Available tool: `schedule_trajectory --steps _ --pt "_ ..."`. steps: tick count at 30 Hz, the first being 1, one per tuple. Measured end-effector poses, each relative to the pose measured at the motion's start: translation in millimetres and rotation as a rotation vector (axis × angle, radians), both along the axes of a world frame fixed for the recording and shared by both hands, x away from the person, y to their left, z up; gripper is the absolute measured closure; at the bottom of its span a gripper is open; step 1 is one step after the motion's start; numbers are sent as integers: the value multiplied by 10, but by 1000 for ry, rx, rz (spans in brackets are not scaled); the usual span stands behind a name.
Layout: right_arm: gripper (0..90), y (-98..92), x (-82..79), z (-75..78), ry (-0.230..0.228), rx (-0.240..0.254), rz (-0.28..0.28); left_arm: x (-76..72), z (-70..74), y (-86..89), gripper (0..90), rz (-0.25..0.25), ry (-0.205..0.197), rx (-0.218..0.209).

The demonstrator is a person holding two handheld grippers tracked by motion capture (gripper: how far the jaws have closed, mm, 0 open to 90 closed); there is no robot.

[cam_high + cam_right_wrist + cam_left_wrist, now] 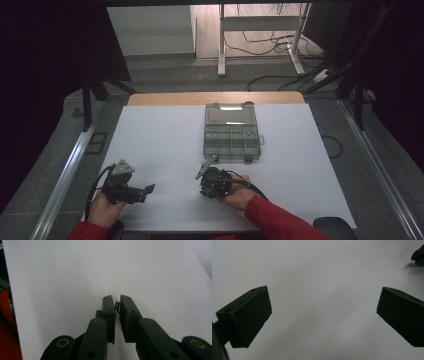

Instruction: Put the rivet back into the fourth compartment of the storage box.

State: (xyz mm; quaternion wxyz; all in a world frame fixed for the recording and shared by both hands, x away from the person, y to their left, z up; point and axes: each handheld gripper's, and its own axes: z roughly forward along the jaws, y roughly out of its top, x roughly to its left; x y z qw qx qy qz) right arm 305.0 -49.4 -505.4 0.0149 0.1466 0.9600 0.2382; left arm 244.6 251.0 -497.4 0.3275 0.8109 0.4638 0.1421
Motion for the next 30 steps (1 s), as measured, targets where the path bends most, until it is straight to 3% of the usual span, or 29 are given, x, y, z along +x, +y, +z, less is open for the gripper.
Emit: schedule_trajectory --steps 9,30 --pt "827 -139 92 128 3 43 -25 0 2 -1 1 0 -1 -1" --pt "825 -622 418 400 -17 126 -174 7 2 -2 2 -2 -3 -3"
